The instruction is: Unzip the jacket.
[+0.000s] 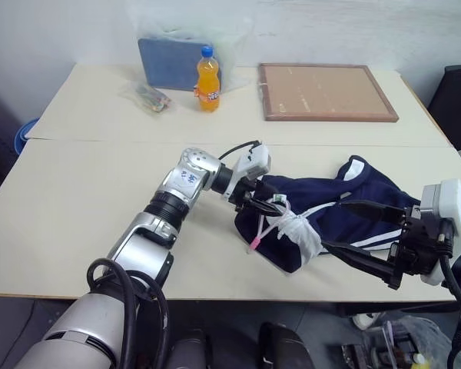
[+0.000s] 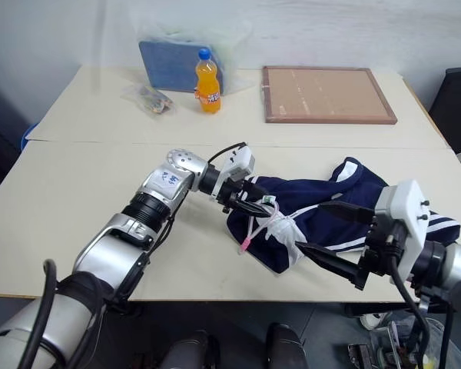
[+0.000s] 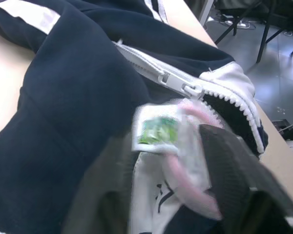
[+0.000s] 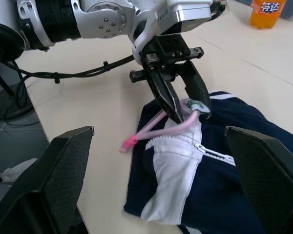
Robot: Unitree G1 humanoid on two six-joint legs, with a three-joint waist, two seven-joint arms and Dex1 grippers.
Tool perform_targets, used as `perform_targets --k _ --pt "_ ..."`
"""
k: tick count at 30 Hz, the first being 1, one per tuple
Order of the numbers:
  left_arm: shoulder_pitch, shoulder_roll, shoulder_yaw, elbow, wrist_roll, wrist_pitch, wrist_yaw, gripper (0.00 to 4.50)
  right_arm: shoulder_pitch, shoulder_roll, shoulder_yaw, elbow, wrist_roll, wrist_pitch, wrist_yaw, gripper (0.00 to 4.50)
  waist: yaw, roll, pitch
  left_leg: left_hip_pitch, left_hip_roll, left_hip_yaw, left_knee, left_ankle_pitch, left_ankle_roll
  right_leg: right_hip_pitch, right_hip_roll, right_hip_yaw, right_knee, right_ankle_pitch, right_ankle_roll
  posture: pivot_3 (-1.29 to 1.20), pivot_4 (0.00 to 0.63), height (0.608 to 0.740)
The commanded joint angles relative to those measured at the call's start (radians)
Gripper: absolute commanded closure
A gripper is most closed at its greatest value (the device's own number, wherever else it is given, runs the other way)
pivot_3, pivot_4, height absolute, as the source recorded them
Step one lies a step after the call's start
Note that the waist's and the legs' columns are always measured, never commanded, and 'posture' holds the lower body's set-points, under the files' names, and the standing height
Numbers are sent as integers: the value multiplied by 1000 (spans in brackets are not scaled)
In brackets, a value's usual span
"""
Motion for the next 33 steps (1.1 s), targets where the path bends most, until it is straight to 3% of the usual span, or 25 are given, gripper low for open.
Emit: perform_targets --k 1,4,10,14,18,24,32,33 --pt "27 17 33 -95 -33 42 -24 3533 1 7 6 -4 -19 -34 1 0 0 0 0 0 0 0 0 0 0 0 0 0 0 0 0 0 150 740" --pt "74 46 44 -186 -46 86 -32 4455 -13 4 32 13 -37 -43 8 0 -1 0 0 0 0 -1 0 0 0 0 0 0 0 0 0 0 150 740" --pt "202 120 142 -476 -113 282 92 4455 -72 -2 117 55 -73 -65 33 0 -2 0 0 0 0 -3 0 0 0 0 0 1 1 0 0 0 150 740" --pt "335 172 319 -735 -182 496 313 4455 -121 2 196 84 -126 -93 56 0 -6 0 0 1 1 -8 0 0 0 0 0 2 1 0 0 0 150 740" --pt "497 223 598 -912 -159 693 627 4455 -208 18 287 151 -177 -117 71 0 -11 0 0 2 1 -8 1 0 0 0 0 2 2 0 0 0 150 740" --pt "552 285 926 -847 -89 743 999 4455 -335 38 393 224 -200 -133 140 0 -1 -2 0 2 1 -9 2 0 -1 0 -1 1 3 0 0 0 150 740" --pt "636 355 1017 -742 -36 694 1213 4455 -462 56 484 270 -215 -138 237 0 -2 -4 -1 1 0 -10 1 0 -1 1 -2 -1 3 0 0 0 150 740" --pt "649 359 1031 -737 -26 694 1244 4229 -472 61 491 274 -219 -137 240 0 -4 -5 -1 1 1 -9 1 0 -1 0 -2 -1 3 0 0 0 150 740"
